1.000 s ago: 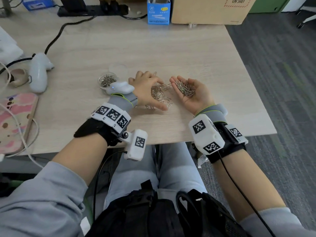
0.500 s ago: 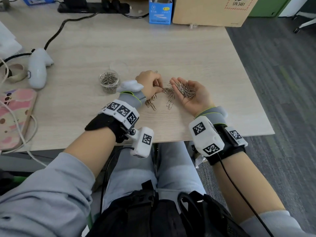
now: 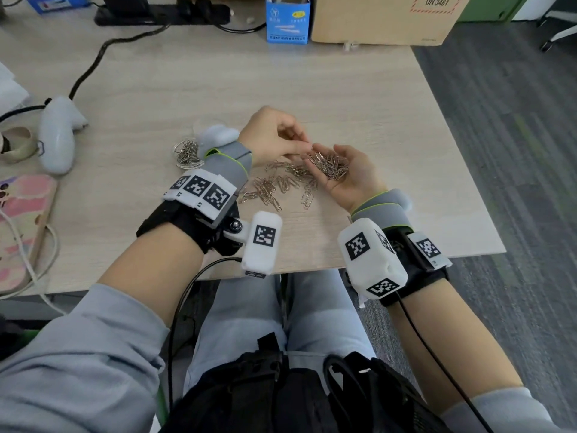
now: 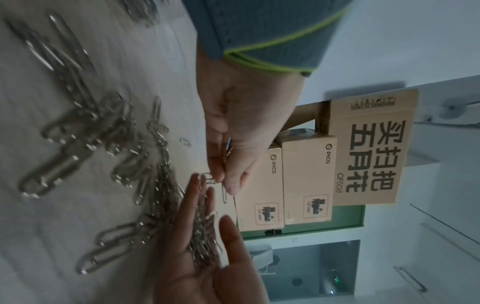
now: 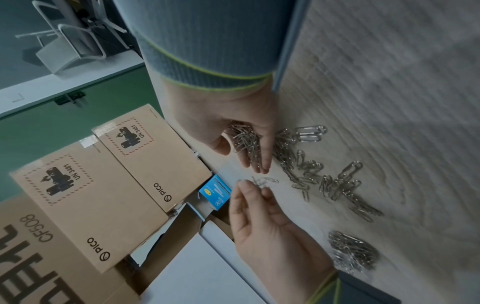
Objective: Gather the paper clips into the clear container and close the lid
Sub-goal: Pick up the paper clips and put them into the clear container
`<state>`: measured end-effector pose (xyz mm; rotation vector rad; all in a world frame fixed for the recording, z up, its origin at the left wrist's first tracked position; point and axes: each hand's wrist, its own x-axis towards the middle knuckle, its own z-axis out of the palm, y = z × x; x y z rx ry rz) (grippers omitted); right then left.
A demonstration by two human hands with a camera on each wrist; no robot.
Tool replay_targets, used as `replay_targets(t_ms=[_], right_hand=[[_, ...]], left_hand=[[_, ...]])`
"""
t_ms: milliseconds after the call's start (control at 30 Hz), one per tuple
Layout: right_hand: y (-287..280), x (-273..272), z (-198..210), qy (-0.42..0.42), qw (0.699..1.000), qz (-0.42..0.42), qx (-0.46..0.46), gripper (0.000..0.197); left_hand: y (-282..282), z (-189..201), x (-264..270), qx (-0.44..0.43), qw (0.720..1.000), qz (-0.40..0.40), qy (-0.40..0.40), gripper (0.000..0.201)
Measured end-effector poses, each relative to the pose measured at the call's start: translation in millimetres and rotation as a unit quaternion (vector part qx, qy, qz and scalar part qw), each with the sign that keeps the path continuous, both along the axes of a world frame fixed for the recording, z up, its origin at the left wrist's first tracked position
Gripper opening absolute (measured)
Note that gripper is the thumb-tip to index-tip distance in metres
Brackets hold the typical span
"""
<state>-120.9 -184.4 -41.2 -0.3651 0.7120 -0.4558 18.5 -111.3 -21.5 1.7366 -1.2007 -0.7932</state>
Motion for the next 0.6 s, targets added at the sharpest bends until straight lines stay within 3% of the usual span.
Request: replay_targets(t_ms=[133, 300, 400, 467, 533, 600], right_hand=[[4.0, 7.4, 3.2, -0.018, 1.0, 0.008, 0.012, 0.033], [-0.8, 6.8, 5.1, -0.038, 0.999, -0.001, 0.022, 0.049], [-5.8, -1.6, 5.6, -0.065, 0.996, -0.035, 0.053, 0.05], [-7.7, -7.9, 6.8, -0.065, 0.994, -0.058, 0.066, 0.038], [-9.0, -14.7, 7.5, -0.054, 0.993, -0.082, 0.06, 0.029], [-10.0, -18.6, 8.1, -0.055, 0.992, -0.098, 0.063, 0.027]], left_hand=[[-15.1, 7.3, -14.4, -0.002, 0.999, -0.046, 0.003, 0.014], [-26.1, 12.5, -23.8, 0.001, 0.991, -0.082, -0.101, 0.017], [-23.3, 13.5, -22.6, -0.062, 0.997, -0.036, -0.035, 0.019], [-19.2, 6.4, -16.7, -0.075, 0.996, 0.027, -0.045, 0.022], [-15.4, -3.8, -11.1, -0.02, 0.993, 0.046, -0.106, 0.035], [-11.1, -7.7, -14.9, 0.074, 0.981, 0.003, -0.177, 0.062]])
